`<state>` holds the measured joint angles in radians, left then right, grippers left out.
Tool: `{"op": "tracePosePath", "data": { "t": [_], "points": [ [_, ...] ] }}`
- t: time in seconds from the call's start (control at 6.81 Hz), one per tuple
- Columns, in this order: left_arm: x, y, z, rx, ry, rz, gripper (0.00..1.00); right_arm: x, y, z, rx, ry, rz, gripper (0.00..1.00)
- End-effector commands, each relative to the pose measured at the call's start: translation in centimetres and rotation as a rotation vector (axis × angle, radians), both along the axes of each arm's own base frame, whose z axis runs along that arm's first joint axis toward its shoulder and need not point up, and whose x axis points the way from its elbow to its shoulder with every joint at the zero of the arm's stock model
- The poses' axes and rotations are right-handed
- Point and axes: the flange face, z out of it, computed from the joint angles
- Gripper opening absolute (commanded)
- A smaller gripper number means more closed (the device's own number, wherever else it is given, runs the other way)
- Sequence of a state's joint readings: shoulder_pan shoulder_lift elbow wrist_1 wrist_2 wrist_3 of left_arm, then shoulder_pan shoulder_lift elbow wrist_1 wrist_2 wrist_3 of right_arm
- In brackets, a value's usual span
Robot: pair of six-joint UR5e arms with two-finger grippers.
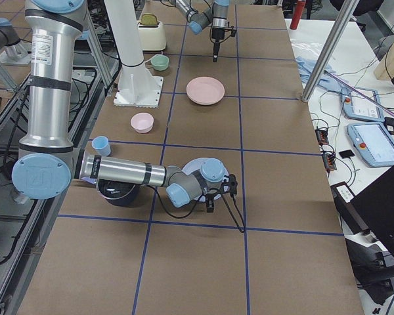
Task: Stack three plates with pink and blue
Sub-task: 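Grasp the light blue plate's rim with the right gripper while the left gripper hovers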
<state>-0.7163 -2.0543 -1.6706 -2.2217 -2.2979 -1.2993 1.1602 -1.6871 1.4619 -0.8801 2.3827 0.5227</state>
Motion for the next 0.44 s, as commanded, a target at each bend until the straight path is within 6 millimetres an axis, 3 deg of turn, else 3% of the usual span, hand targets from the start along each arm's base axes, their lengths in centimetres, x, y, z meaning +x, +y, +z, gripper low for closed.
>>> {"op": "tracePosePath", "data": {
  "t": [0.0,0.29],
  "points": [
    [-0.10,-0.04,-0.04,0.000,0.001,-0.002,0.70,-0.29,0.07,0.79,-0.013,0.006,-0.006,0.91],
    [-0.10,-0.04,-0.04,0.000,0.001,-0.002,0.71,-0.36,0.12,1.19,-0.022,0.009,-0.008,0.41]
  ]
}}
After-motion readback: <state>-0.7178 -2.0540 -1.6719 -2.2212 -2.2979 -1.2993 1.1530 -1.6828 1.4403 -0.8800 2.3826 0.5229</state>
